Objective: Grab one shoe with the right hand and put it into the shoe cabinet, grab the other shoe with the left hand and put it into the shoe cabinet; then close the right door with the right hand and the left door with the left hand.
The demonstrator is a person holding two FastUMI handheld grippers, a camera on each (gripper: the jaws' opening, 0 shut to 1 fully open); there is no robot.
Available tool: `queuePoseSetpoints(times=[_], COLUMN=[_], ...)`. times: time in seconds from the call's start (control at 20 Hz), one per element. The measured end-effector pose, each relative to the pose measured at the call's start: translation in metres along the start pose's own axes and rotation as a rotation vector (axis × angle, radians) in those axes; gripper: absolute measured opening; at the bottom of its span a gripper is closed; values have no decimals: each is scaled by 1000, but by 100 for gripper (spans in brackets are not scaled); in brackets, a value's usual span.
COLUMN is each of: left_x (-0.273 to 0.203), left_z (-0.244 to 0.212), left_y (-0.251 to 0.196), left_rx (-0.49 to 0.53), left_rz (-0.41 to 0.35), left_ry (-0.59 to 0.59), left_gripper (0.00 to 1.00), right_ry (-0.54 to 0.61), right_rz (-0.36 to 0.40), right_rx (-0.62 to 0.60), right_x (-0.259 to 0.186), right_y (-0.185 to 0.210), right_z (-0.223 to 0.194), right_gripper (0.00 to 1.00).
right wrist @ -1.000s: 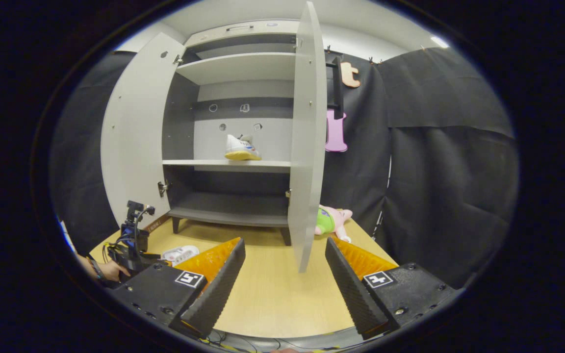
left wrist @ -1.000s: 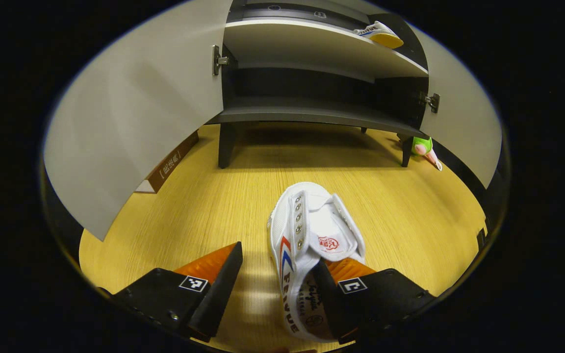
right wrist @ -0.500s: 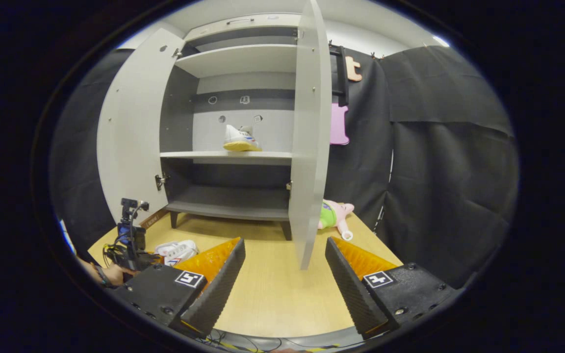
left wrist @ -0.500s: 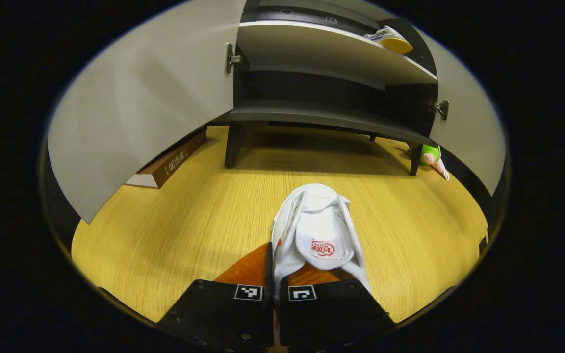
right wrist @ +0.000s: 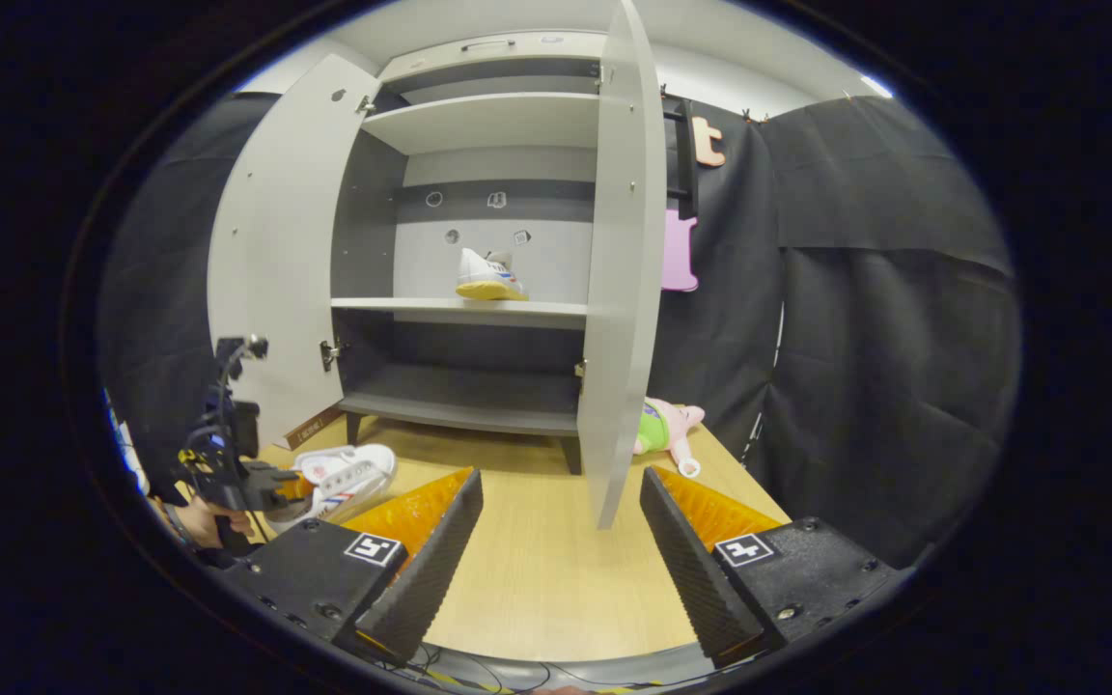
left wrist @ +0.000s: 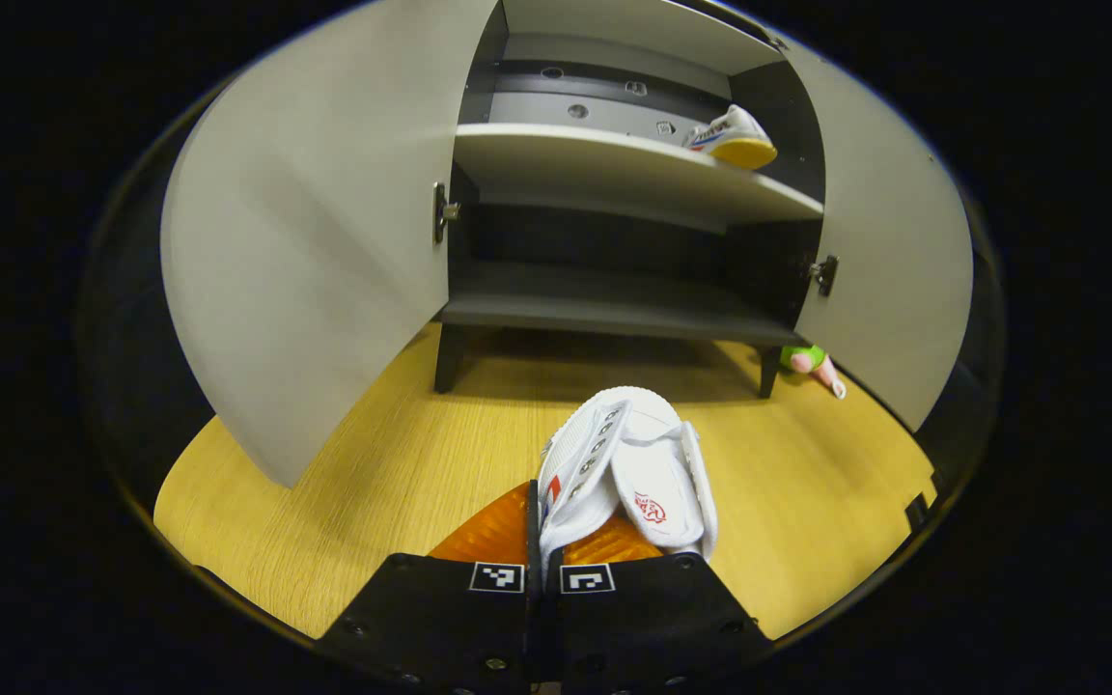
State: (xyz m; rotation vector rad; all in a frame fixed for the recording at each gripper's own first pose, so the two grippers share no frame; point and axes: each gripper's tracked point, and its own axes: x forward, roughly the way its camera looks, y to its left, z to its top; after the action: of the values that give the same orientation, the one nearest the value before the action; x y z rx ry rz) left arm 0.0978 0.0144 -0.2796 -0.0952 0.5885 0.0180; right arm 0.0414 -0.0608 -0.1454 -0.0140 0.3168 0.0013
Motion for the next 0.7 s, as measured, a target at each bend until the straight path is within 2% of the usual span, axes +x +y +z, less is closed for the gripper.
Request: queuePoseSetpoints(times=[0.35,0.55,0.7], left_x=[-48,-37,-16], left_z=[139,218,269], left_y=[-39,-46,-49], left_rx=[-60,-79,-90], left_rz=[16,39,59], left_ry=[-164,-241,-250], left_gripper=[0,0,0], right_ry=[-45,-74,-82], right_rz=[58,80,85], right_rx=[-11,-11,2], right_x=[-11,-16,-18], right_y=[15,20,20], right_z=[10,18,21], right_gripper=[100,100,100])
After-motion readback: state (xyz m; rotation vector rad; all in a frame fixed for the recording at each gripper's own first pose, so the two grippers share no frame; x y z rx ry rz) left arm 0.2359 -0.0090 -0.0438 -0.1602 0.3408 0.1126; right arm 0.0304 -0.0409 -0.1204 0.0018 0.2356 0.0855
